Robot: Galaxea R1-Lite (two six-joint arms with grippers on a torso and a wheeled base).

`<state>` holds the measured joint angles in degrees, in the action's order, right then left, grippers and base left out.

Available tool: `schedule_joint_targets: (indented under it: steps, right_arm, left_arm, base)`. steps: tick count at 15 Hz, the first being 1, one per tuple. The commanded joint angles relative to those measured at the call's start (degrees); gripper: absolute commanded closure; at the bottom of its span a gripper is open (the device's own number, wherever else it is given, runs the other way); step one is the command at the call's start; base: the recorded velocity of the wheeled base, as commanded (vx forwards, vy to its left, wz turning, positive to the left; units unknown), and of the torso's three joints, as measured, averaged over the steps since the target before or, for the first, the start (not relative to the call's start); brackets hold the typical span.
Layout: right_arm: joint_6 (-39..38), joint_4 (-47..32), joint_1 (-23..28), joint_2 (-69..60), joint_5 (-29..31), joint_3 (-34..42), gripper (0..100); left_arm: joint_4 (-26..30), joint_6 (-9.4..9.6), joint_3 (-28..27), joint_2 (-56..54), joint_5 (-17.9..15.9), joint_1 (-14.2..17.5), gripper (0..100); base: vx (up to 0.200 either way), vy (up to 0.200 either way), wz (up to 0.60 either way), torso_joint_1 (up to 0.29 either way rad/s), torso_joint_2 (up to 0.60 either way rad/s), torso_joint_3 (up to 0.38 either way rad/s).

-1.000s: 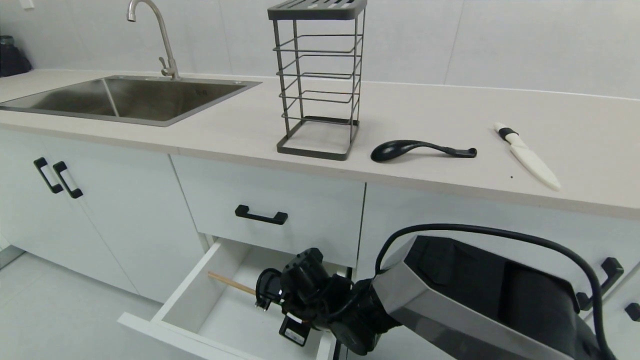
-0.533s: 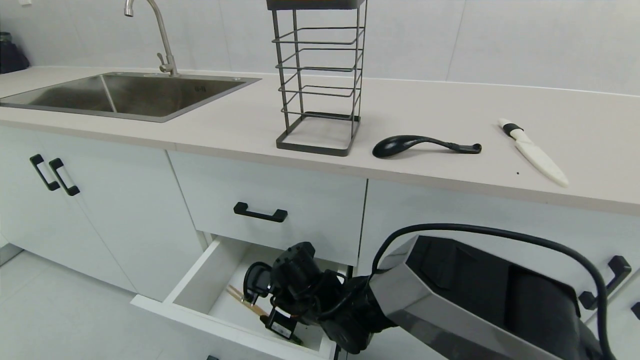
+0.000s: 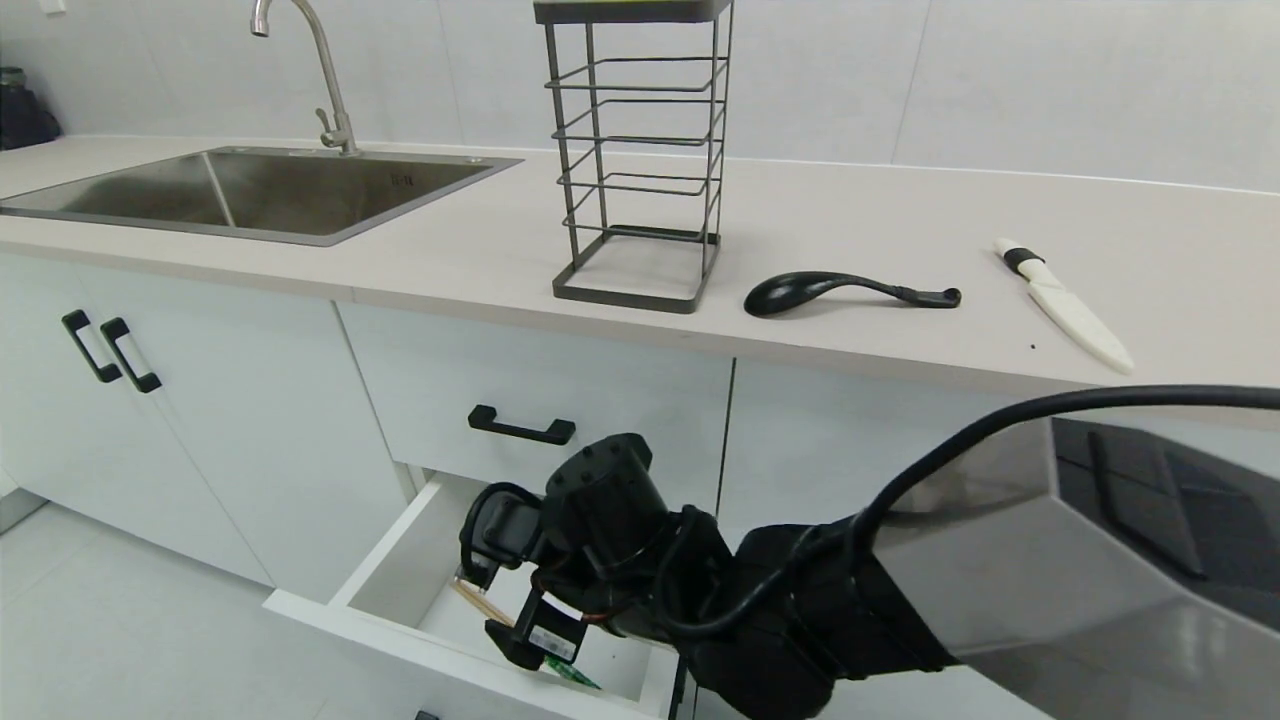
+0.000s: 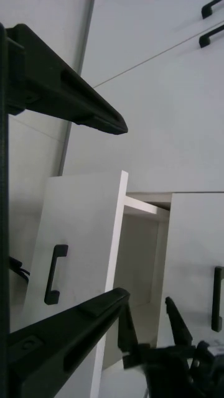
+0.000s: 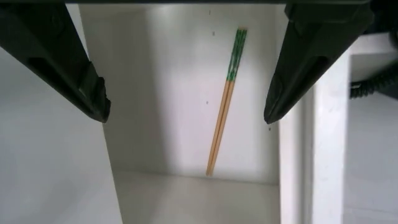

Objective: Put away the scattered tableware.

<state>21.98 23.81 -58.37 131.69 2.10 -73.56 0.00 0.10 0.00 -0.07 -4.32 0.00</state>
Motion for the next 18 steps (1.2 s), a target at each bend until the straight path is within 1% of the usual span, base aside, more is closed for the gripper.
schedule_joint_targets:
  steps: [1,5,9,10,12,13,15,18]
  right_arm:
    - [-0.2,1.2,-0.7,-6.2,0.4,5.8,0]
    - [-0.4,2.2,-1.3,-13.9,0.4,12.2,0]
    - [-8.0,1.9,-4.2,-21.8,0.6,20.0,0]
    - [-9.9,2.2,-5.6,-25.0,0.7,24.8,0]
    - [-13.4,2.7,-7.0,-28.5,0.7,31.5,0]
    - [-15.4,5.1,-7.8,-30.0,0.7,36.8,0]
    - [-15.5,9.9,-8.1,-30.7,0.7,41.4,0]
    - [-15.5,10.9,-8.2,-30.7,0.7,41.8,0]
  left_arm:
    - [0.0,-0.01,0.0,0.1,0.0,0.0,0]
    - [0.0,-0.01,0.0,0.1,0.0,0.0,0]
    - [0.0,-0.01,0.0,0.1,0.0,0.0,0]
    - [0.0,-0.01,0.0,0.1,0.0,0.0,0]
    - [0.0,-0.01,0.0,0.1,0.0,0.0,0]
    - [0.0,-0.01,0.0,0.1,0.0,0.0,0]
    - [0.0,-0.01,0.0,0.1,0.0,0.0,0]
    - [0.0,-0.01,0.0,0.1,0.0,0.0,0]
  base:
    - [0.000,0.000,0.00,0.000,0.00,0.000]
    - [0.000,0.000,0.00,0.000,0.00,0.000]
    - [0.000,0.000,0.00,0.000,0.00,0.000]
    - [0.000,0.000,0.00,0.000,0.00,0.000]
    - [0.000,0.000,0.00,0.000,0.00,0.000]
    - [0.000,0.000,0.00,0.000,0.00,0.000]
    - [0.000,0.000,0.00,0.000,0.00,0.000]
    - [0.000,0.000,0.00,0.000,0.00,0.000]
